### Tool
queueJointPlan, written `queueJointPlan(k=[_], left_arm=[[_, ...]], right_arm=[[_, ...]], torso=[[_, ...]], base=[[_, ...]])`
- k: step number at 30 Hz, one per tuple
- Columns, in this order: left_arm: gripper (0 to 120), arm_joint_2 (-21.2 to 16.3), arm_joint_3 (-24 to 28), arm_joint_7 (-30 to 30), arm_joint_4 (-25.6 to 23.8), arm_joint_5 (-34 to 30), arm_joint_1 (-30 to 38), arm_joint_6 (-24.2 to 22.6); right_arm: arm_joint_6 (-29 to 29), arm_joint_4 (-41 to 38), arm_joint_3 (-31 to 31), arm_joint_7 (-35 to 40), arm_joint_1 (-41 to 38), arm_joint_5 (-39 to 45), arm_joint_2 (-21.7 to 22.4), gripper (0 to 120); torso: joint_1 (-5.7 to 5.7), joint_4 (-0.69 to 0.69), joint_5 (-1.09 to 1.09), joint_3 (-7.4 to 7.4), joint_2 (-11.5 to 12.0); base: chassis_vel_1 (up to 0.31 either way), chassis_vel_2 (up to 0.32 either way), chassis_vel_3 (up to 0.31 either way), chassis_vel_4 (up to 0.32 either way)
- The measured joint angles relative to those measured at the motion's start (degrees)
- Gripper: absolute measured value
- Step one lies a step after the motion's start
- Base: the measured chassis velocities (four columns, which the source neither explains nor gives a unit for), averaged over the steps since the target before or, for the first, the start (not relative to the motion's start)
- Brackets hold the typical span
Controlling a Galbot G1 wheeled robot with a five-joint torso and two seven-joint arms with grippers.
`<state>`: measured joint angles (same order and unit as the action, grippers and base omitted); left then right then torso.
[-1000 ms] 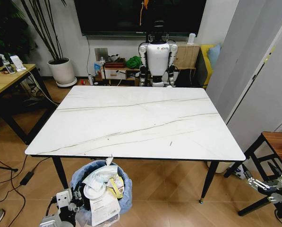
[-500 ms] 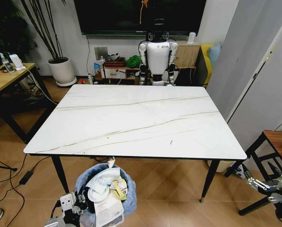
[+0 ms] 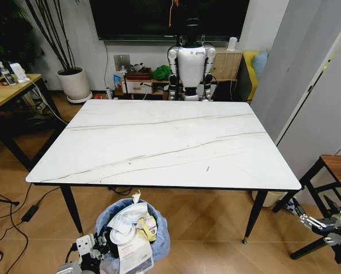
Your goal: Pick up the trash bin and place the trash from the table into it.
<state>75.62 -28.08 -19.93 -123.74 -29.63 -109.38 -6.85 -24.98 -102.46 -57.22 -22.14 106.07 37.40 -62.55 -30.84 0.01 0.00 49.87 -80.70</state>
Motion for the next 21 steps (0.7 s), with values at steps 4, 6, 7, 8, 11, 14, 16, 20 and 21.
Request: queueJointPlan(k=[4, 6, 7, 8, 11, 14, 16, 20, 21], left_arm=[[0, 0.05, -0.02, 0.05, 0.83, -0.16, 0.30, -0.01], [0, 0.03, -0.01, 0.08, 1.29, -0.20, 0.47, -0.01], [0, 0.03, -0.01, 0.08, 1.29, -0.20, 0.47, -0.01], [0, -0.04, -0.01, 0.10, 1.47, -0.26, 0.55, -0.01], [0, -0.20, -0.08, 0.18, 1.82, -0.58, 0.84, -0.06], [0, -0.24, -0.15, 0.19, 1.93, -0.72, 0.98, -0.12], [0, -0.23, -0.19, 0.20, 1.98, -0.84, 1.10, -0.21], [0, -0.09, -0.23, 0.39, 2.43, -1.33, 1.32, -0.24], [0, -0.06, -0.23, 0.42, 2.46, -1.37, 1.33, -0.24]], right_arm=[[0.00, 0.00, 0.00, 0.00, 0.00, 0.00, 0.00, 100], [0.00, 0.00, 0.00, 0.00, 0.00, 0.00, 0.00, 100], [0.00, 0.00, 0.00, 0.00, 0.00, 0.00, 0.00, 100], [0.00, 0.00, 0.00, 0.00, 0.00, 0.00, 0.00, 100], [0.00, 0.00, 0.00, 0.00, 0.00, 0.00, 0.00, 100], [0.00, 0.00, 0.00, 0.00, 0.00, 0.00, 0.00, 100], [0.00, 0.00, 0.00, 0.00, 0.00, 0.00, 0.00, 100], [0.00, 0.00, 0.00, 0.00, 0.00, 0.00, 0.00, 100], [0.00, 0.00, 0.00, 0.00, 0.00, 0.00, 0.00, 100]], torso=[[0.82, 0.00, 0.00, -1.00, 1.81], [1.20, 0.00, 0.00, -1.44, 2.64], [1.20, 0.00, 0.00, -1.44, 2.64], [1.38, 0.00, 0.00, -1.66, 3.04], [1.84, 0.00, 0.00, -2.24, 4.07], [2.16, 0.00, 0.00, -2.63, 4.79], [2.50, 0.00, 0.00, -3.04, 5.53], [3.24, -0.01, 0.00, -3.91, 7.15], [3.31, -0.01, 0.00, -3.98, 7.29]], base=[[0.000, 0.000, 0.000, 0.000], [0.000, 0.000, 0.000, 0.000], [0.000, 0.000, 0.000, 0.000], [0.000, 0.000, 0.000, 0.000], [0.000, 0.000, 0.000, 0.000], [0.000, 0.000, 0.000, 0.000], [0.000, 0.000, 0.000, 0.000], [0.000, 0.000, 0.000, 0.000], [0.000, 0.000, 0.000, 0.000]])
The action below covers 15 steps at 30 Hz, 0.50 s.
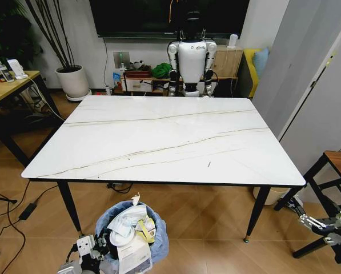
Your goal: Pick up the trash bin and place the trash from the table into it.
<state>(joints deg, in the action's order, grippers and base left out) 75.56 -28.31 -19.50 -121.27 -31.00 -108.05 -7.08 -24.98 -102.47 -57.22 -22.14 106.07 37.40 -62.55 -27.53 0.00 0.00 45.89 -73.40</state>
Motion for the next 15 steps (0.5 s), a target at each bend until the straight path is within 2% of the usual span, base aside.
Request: queueJointPlan(k=[15], left_arm=[[0, 0.57, -0.07, 0.48, 0.25, 0.07, 0.01, 0.28]], right_arm=[[0.00, 0.00, 0.00, 0.00, 0.00, 0.00, 0.00, 100]], torso=[[2.09, 0.00, 0.00, -2.61, 4.69]], base=[[0.000, 0.000, 0.000, 0.000]])
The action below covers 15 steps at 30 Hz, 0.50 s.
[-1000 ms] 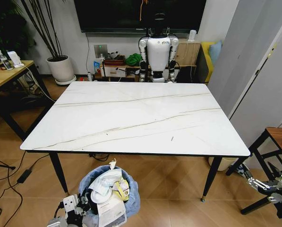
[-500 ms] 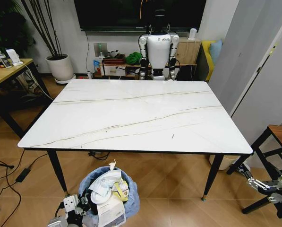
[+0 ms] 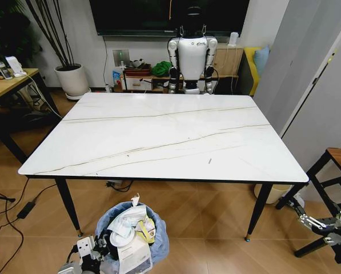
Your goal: Pick up the trash bin and place the trash from the table into it.
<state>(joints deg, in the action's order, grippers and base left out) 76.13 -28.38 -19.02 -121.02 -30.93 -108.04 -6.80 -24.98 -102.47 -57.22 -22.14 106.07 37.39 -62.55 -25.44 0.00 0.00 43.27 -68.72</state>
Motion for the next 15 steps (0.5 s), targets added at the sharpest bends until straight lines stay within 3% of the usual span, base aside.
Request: queueJointPlan(k=[15], left_arm=[[0, -0.02, -0.30, 0.07, 0.12, -0.22, 0.59, 0.14]], right_arm=[[0.00, 0.00, 0.00, 0.00, 0.00, 0.00, 0.00, 100]], torso=[[1.96, 0.00, 0.00, -2.49, 4.44]], base=[[0.000, 0.000, 0.000, 0.000]])
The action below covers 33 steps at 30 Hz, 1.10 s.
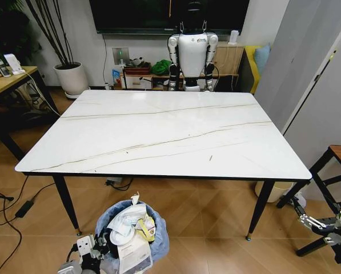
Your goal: Pick up the trash bin and place the trash from the table into it.
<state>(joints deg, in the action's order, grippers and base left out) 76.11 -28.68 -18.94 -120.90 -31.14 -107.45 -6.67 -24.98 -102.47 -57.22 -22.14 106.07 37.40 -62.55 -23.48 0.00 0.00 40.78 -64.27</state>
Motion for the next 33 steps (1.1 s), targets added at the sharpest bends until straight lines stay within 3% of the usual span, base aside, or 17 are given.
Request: queueJointPlan(k=[33], left_arm=[[0, 0.07, 0.48, -0.03, 1.21, -0.32, 1.11, -0.20]], right_arm=[[0.00, 0.00, 0.00, 0.00, 0.00, 0.00, 0.00, 100]], torso=[[4.03, 0.00, 0.00, -5.08, 9.12]], base=[[0.000, 0.000, 0.000, 0.000]])
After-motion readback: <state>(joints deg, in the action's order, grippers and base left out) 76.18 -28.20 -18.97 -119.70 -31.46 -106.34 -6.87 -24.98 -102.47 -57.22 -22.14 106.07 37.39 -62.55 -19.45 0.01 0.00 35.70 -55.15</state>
